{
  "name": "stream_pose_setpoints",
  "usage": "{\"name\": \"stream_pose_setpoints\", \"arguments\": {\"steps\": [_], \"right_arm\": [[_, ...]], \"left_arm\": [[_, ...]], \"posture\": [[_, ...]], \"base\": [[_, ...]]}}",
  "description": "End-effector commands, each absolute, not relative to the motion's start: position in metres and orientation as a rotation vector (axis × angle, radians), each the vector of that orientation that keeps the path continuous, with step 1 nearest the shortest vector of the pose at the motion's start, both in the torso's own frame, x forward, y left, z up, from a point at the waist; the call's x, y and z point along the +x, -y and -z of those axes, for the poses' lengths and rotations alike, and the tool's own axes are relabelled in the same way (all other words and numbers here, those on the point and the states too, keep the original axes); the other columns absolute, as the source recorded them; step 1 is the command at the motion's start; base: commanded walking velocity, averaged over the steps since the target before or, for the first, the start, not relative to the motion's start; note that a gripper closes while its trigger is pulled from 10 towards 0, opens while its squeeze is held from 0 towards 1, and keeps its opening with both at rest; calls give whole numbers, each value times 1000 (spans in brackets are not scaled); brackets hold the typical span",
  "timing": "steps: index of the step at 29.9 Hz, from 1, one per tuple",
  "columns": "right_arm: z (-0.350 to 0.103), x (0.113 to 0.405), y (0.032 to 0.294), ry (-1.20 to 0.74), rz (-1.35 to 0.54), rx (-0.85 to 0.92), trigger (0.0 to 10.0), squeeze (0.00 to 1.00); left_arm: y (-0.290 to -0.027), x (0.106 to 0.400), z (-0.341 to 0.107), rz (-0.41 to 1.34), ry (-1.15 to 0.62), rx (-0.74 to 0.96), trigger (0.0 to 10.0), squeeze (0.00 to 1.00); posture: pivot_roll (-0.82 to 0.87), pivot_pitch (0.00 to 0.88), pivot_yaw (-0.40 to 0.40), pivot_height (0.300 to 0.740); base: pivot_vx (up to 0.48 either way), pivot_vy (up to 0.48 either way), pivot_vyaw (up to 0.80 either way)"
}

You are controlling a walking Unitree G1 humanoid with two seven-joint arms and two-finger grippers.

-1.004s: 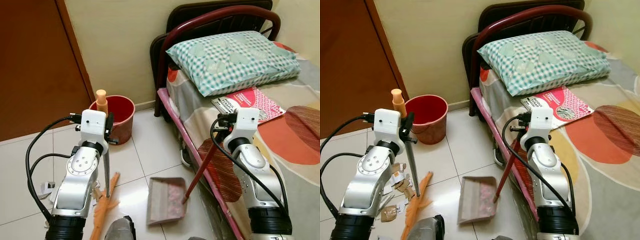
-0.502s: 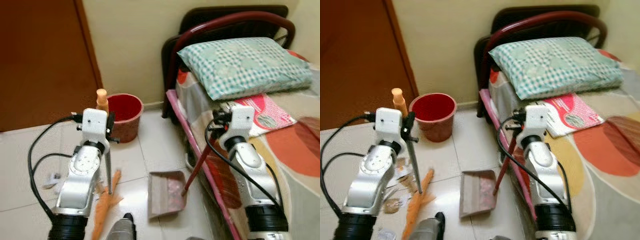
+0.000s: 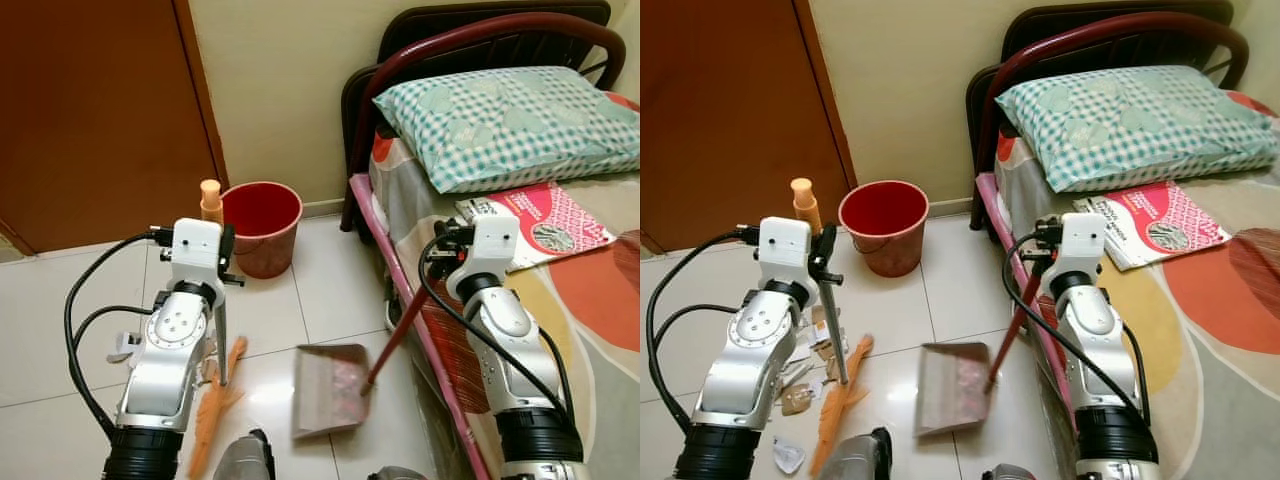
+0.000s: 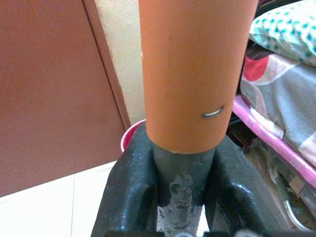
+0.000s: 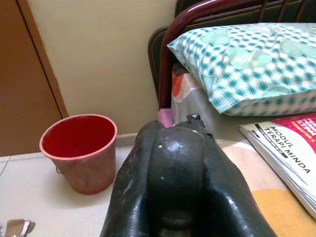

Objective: Sweep floor

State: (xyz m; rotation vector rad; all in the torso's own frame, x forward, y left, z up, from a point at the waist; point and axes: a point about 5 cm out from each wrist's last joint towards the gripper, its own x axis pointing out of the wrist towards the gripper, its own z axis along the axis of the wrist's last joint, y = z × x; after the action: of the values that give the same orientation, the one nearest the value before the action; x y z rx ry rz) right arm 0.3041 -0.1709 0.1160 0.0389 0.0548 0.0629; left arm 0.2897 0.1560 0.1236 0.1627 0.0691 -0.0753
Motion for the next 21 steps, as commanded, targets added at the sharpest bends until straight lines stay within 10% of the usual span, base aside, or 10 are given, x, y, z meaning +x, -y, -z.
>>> {"name": "stream_pose_setpoints", "arguments": {"steps": [1,21], "right_arm": [[-123,307,172,-17,-54,51,10000,0],[-121,307,179,23,37,13,10000,0]], "left_arm": [[-158,291,-137,66,-16,206,10000,0],[-171,291,-177,-16,184,307,10000,0]], "posture": [[-6,55,-51,740],[23,3,-50,740]], "base": [[0,0,0],[0,0,220]]}}
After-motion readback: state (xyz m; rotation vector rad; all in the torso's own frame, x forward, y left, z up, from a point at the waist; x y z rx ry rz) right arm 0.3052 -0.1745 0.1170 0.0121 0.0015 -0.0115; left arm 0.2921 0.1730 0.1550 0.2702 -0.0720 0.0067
